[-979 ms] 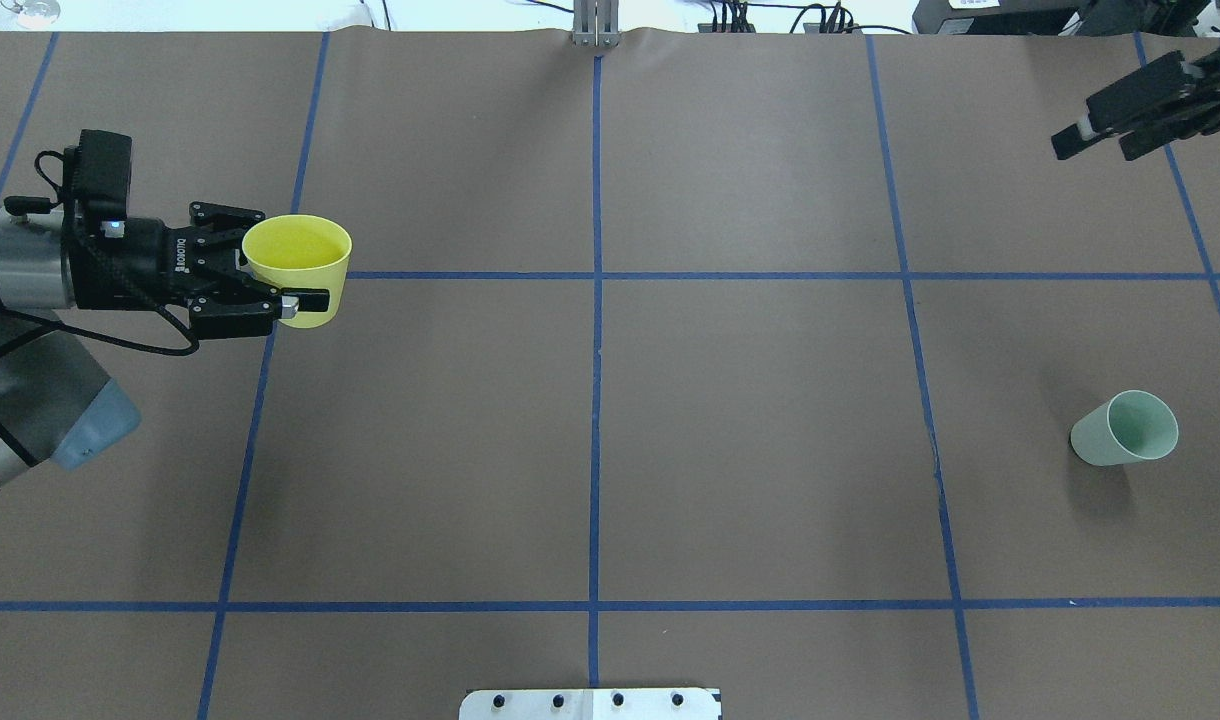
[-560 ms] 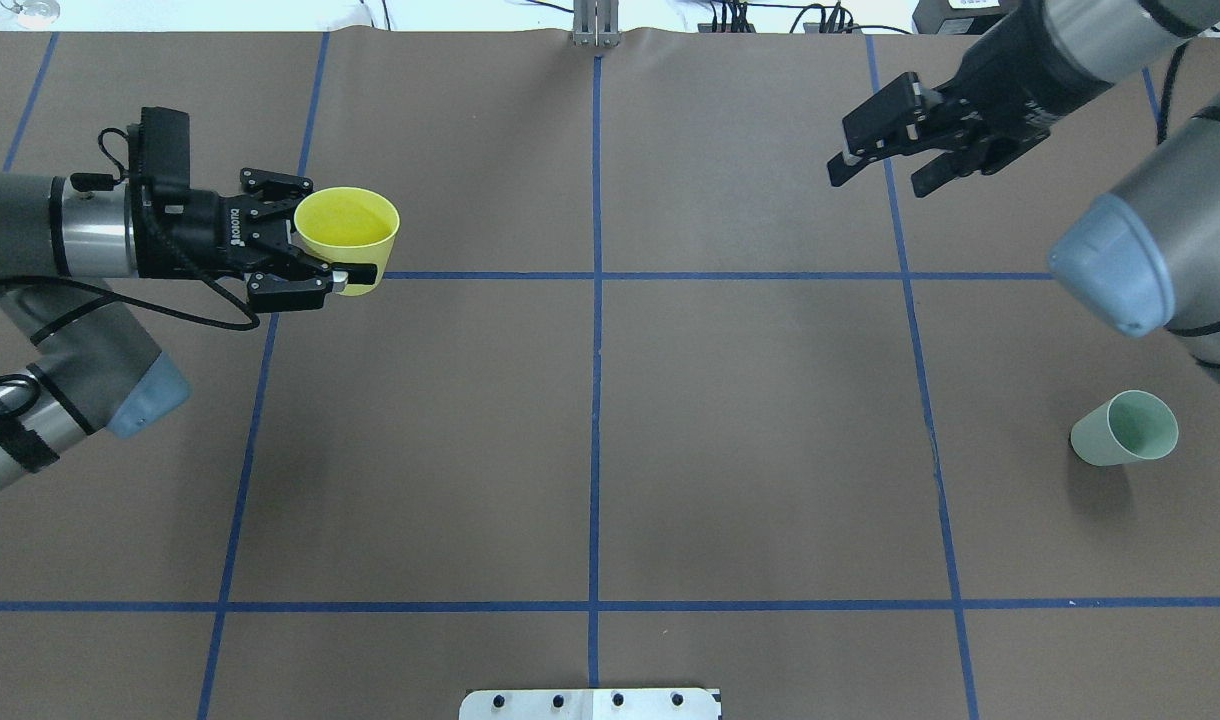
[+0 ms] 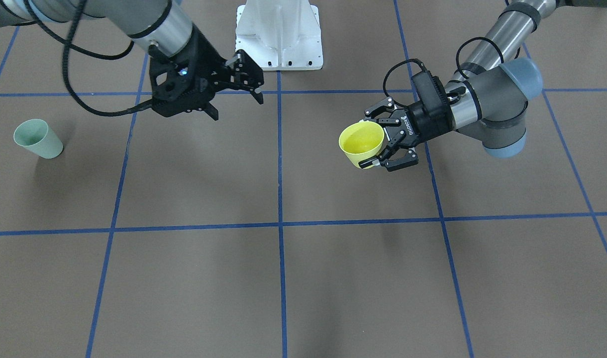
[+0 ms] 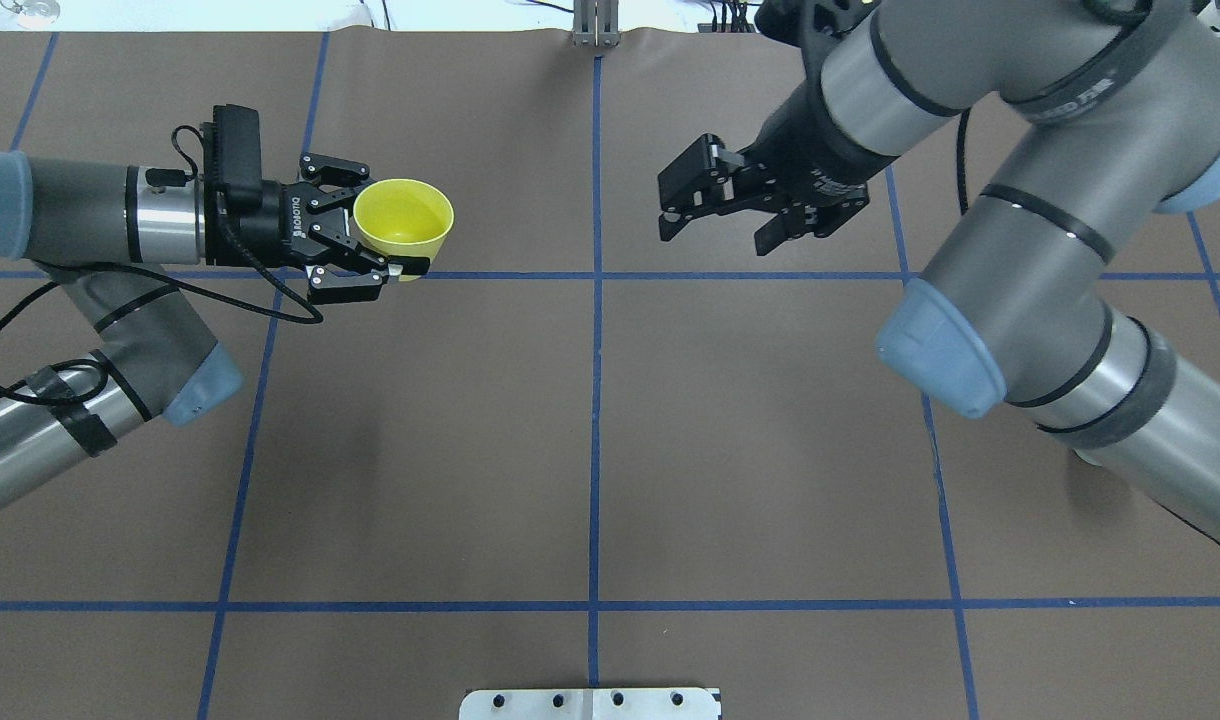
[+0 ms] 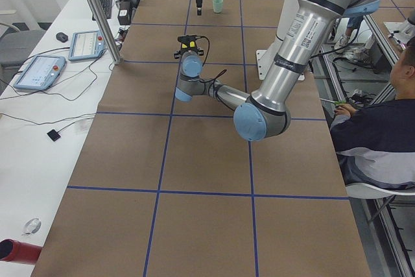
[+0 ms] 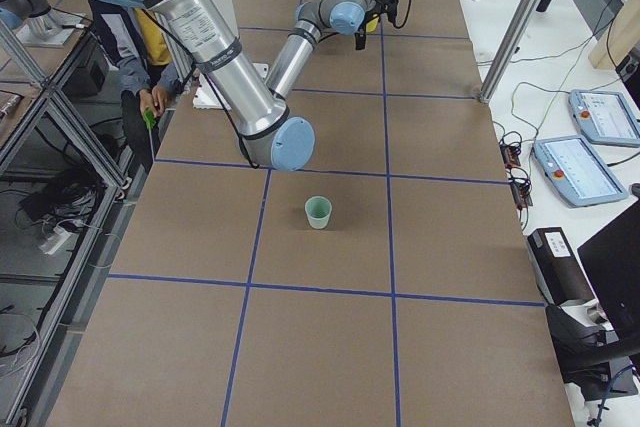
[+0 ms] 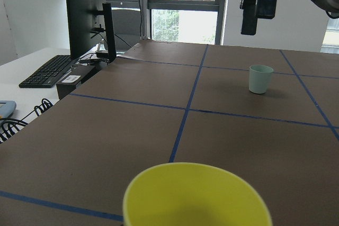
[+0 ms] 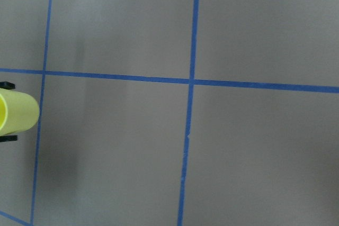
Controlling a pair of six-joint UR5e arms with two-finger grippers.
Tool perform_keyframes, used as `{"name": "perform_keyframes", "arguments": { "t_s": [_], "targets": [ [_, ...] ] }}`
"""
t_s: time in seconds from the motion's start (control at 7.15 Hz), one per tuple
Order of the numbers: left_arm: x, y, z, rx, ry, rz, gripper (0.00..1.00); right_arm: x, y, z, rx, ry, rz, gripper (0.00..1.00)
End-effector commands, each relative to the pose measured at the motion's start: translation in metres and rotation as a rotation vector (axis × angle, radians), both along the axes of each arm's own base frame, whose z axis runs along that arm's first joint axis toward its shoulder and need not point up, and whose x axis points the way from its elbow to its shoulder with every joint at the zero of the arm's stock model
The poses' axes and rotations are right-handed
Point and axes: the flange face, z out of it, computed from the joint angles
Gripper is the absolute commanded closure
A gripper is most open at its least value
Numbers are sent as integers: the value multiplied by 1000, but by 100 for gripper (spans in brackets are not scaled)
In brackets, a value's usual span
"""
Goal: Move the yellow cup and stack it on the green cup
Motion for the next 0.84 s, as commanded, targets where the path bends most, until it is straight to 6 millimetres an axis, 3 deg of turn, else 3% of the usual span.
{"name": "perform_keyframes", "arguments": {
  "t_s": [0.0, 0.42, 0.7],
  "targets": [
    [35, 25, -10, 6, 33, 24, 100, -47, 0, -42, -21, -1, -7, 0],
    [53, 40, -15, -9, 60, 8, 100, -74, -14, -72, -111, 10, 42, 2],
    [53, 40, -17, -8, 64, 9, 100, -85, -11, -65, -94, 34, 81, 2]
  ]
}}
